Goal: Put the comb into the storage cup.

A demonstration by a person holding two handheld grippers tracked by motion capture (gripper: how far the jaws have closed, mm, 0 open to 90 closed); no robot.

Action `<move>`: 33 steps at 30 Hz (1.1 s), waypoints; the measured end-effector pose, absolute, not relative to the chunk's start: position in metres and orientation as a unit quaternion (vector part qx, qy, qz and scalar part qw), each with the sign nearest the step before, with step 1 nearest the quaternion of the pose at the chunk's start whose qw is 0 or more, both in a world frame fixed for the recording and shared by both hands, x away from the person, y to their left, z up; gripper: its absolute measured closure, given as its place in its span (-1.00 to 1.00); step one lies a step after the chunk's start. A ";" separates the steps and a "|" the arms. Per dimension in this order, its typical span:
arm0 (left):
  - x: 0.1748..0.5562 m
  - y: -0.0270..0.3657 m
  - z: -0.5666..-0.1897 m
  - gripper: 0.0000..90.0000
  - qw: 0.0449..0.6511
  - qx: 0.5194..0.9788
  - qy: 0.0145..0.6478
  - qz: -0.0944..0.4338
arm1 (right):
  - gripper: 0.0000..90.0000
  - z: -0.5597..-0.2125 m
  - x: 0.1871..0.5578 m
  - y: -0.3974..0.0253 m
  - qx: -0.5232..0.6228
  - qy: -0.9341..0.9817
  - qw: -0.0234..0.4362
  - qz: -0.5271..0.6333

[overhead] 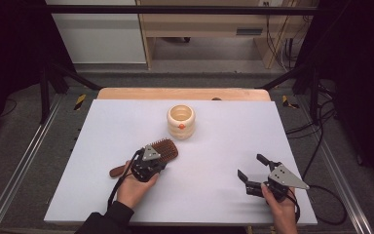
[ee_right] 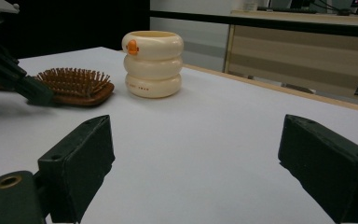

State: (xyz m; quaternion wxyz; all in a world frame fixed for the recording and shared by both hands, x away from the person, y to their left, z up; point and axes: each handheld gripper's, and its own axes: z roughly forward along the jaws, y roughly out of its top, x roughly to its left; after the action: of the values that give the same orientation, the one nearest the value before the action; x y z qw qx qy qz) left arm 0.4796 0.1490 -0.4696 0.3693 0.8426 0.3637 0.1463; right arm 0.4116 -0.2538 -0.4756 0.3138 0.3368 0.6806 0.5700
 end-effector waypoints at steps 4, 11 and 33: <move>0.484 0.144 -0.469 1.00 0.361 0.843 0.369 0.149 | -0.77 -0.476 0.412 -0.254 0.337 0.681 0.313 0.570; 0.493 0.138 -0.467 1.00 0.350 0.845 0.374 0.155 | -0.77 -0.476 0.411 -0.253 0.337 0.681 0.312 0.571; 0.484 0.131 -0.457 1.00 0.363 0.841 0.368 0.159 | -0.77 -0.476 0.411 -0.254 0.340 0.680 0.310 0.571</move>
State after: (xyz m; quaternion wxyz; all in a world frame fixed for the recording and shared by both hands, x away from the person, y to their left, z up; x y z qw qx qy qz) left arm 0.4840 0.1309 -0.4573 0.3625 0.8414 0.3679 0.1592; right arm 0.4114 -0.2537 -0.4759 0.3104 0.3395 0.6802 0.5708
